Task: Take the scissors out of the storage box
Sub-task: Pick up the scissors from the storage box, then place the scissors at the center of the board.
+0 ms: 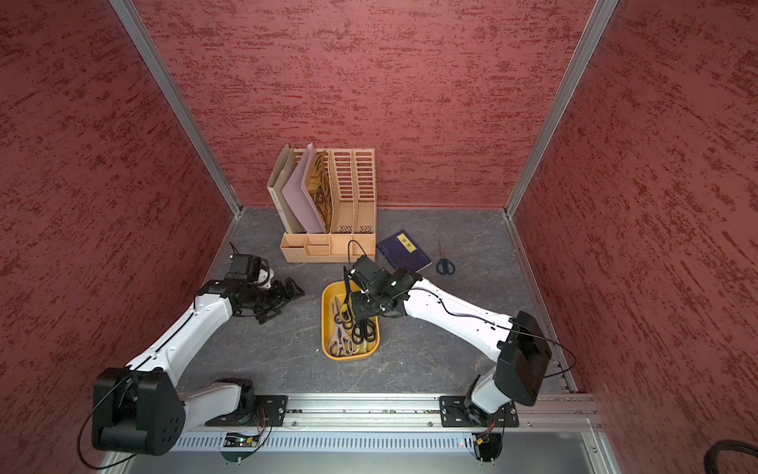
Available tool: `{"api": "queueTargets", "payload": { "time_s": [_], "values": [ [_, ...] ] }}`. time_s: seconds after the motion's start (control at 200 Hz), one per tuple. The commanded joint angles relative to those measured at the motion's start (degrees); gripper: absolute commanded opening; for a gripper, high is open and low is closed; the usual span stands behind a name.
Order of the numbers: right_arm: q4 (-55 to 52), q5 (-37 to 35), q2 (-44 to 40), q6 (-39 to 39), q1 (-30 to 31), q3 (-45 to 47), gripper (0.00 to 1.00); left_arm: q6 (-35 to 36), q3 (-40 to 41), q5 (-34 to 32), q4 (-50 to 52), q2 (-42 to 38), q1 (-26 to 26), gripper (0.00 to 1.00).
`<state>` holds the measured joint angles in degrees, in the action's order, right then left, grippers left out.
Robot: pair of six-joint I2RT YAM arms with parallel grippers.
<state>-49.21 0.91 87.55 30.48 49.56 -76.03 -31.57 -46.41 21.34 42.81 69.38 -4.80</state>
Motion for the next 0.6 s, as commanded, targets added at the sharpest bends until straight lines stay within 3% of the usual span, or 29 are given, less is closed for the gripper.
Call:
{"api": "queueTargets", "payload": {
  "time_s": [0.0, 0.275, 0.596],
  "values": [
    [-1.23, -2.77, -3.46, -8.58, -8.87, 1.46, 0.0, -1.7, -1.57, 0.77, -2.61, 1.11, -2.43, 1.0],
    [1.83, 5.33, 1.48, -23.45, -29.43, 0.75, 0.0, -4.92, -2.88, -2.46, -4.73, 4.15, -8.63, 1.0],
    [7.29, 15.82, 10.2, -32.86, -51.13, -2.39, 0.0, -7.71, -1.95, -5.24, -5.55, 4.27, -10.34, 1.0]
  ]
}}
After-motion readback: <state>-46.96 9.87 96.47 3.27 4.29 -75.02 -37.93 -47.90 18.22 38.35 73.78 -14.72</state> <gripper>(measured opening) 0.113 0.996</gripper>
